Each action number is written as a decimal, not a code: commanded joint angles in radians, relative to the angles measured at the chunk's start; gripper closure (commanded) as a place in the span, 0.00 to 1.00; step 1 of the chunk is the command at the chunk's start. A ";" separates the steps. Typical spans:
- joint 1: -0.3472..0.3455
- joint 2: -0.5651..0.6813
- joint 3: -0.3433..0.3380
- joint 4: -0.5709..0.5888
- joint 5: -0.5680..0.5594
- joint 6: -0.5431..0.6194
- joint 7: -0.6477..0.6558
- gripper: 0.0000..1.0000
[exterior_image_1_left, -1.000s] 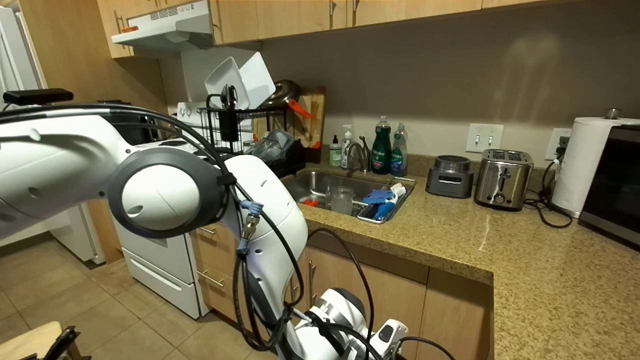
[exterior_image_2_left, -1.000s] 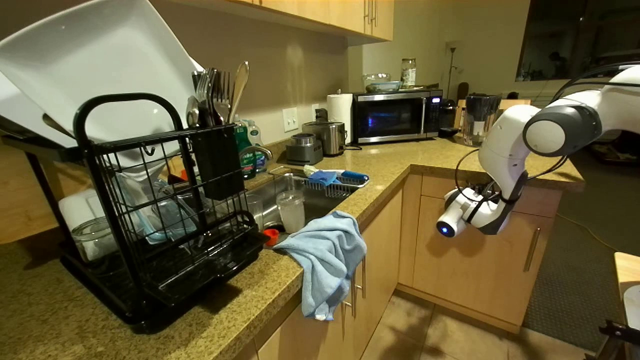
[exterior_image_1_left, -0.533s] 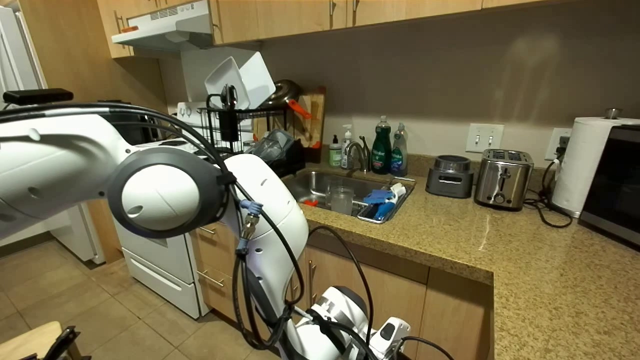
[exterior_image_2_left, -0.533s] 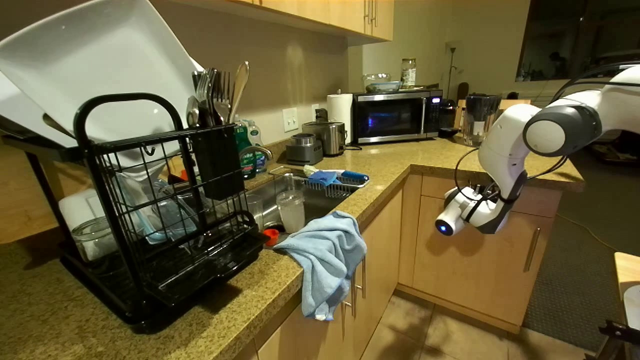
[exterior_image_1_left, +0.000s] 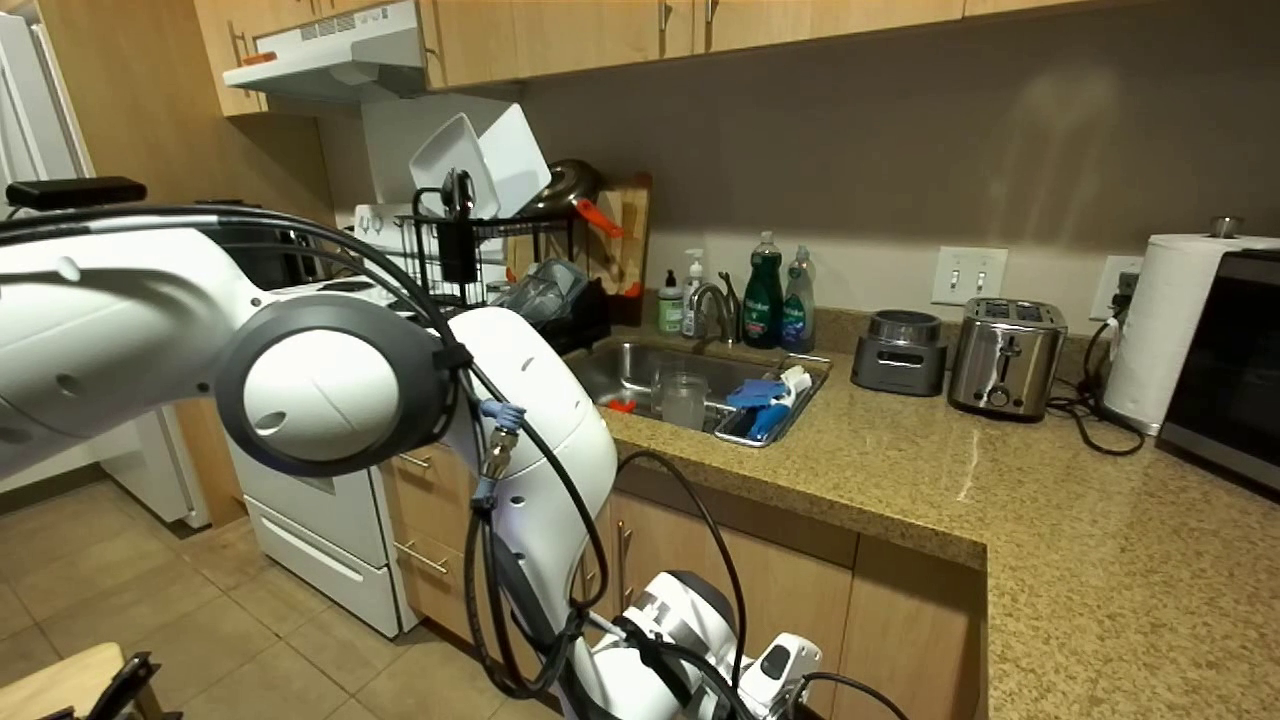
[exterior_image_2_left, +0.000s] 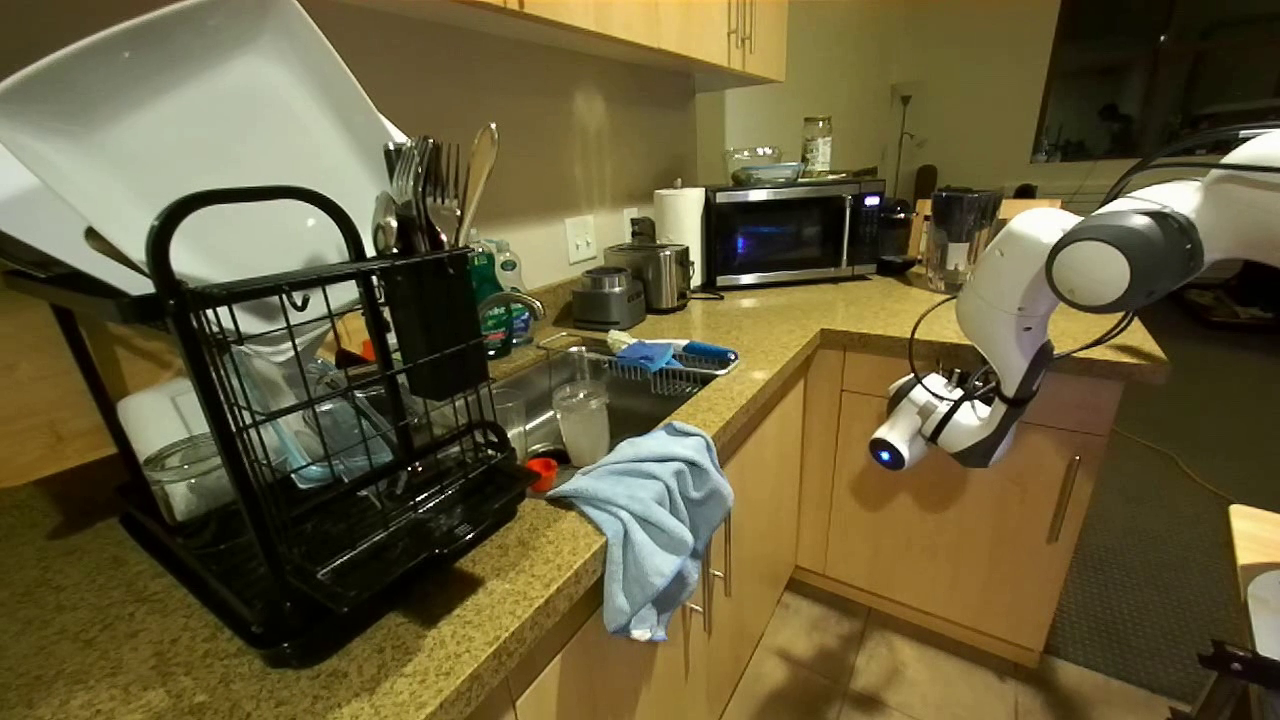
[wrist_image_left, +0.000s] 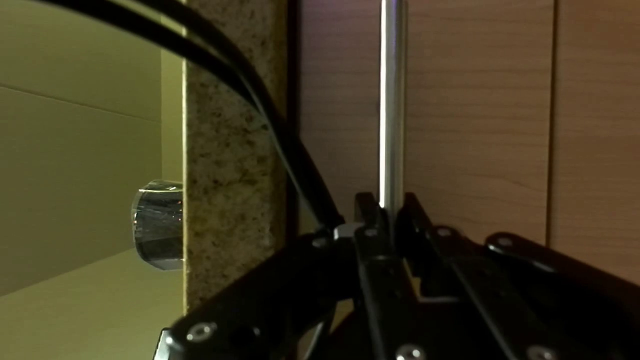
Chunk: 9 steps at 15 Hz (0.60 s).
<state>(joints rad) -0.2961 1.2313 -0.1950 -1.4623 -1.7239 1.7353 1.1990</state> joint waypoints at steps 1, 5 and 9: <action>0.019 -0.043 0.014 -0.059 0.013 0.011 0.003 0.96; 0.027 -0.076 0.031 -0.102 0.014 0.024 -0.002 0.96; 0.036 -0.112 0.050 -0.153 0.012 0.026 0.003 0.96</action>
<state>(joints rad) -0.2896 1.1831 -0.1689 -1.5287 -1.7223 1.7356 1.1990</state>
